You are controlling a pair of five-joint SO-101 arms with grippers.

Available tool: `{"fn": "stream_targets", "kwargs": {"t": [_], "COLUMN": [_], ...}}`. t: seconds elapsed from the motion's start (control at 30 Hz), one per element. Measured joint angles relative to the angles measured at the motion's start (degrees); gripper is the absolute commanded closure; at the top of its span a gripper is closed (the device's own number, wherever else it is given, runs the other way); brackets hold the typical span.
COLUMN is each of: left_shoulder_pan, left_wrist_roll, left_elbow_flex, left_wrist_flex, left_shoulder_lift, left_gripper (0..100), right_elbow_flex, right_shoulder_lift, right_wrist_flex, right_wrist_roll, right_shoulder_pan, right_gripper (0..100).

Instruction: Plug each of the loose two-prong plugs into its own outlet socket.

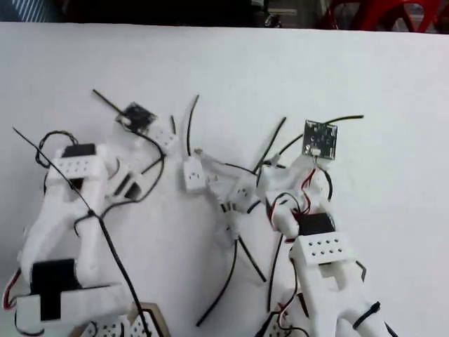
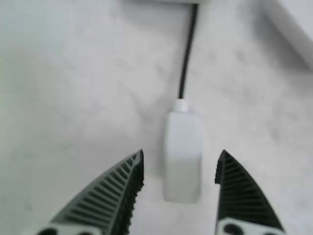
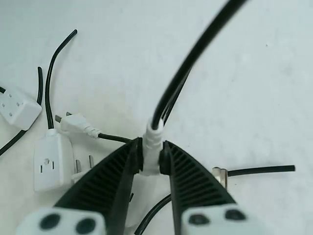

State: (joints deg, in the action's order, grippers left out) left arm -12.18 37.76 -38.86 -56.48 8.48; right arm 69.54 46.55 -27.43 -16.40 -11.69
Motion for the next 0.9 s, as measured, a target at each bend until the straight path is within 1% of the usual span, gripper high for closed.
{"fn": "stream_targets", "kwargs": {"t": [0.17, 0.3, 0.5, 0.63, 0.7, 0.8, 0.9], "left_shoulder_pan": [-4.8, -7.2, -7.6, -7.6, -6.9, -4.7, -3.0], "left_wrist_roll": [0.1, 3.0, 4.5, 4.9, 7.1, 11.9, 13.9], "left_elbow_flex": [8.0, 14.8, 24.4, 28.1, 28.7, 28.8, 28.8], "left_wrist_flex": [1.0, -0.4, -12.2, -14.9, -16.1, -20.8, -24.0], "left_shoulder_lift": [-11.4, -17.6, -17.7, -15.1, -14.1, -13.5, -13.5], "left_gripper": [76, 76, 76, 76, 76, 76, 76], "right_elbow_flex": [0.0, 0.0, 0.0, 0.0, 0.0, 0.0, 0.0], "right_shoulder_lift": [-0.2, -0.2, -0.2, -0.2, -0.2, -0.2, -0.2], "right_wrist_flex": [0.0, 0.0, 0.0, 0.0, 0.0, 0.0, 0.0], "right_wrist_roll": [0.0, 0.0, 0.0, 0.0, 0.0, 0.0, 0.0], "right_shoulder_pan": [0.0, 0.0, 0.0, 0.0, 0.0, 0.0, 0.0], "right_gripper": [98.1, 98.1, 98.1, 98.1, 98.1, 98.1, 98.1]}}
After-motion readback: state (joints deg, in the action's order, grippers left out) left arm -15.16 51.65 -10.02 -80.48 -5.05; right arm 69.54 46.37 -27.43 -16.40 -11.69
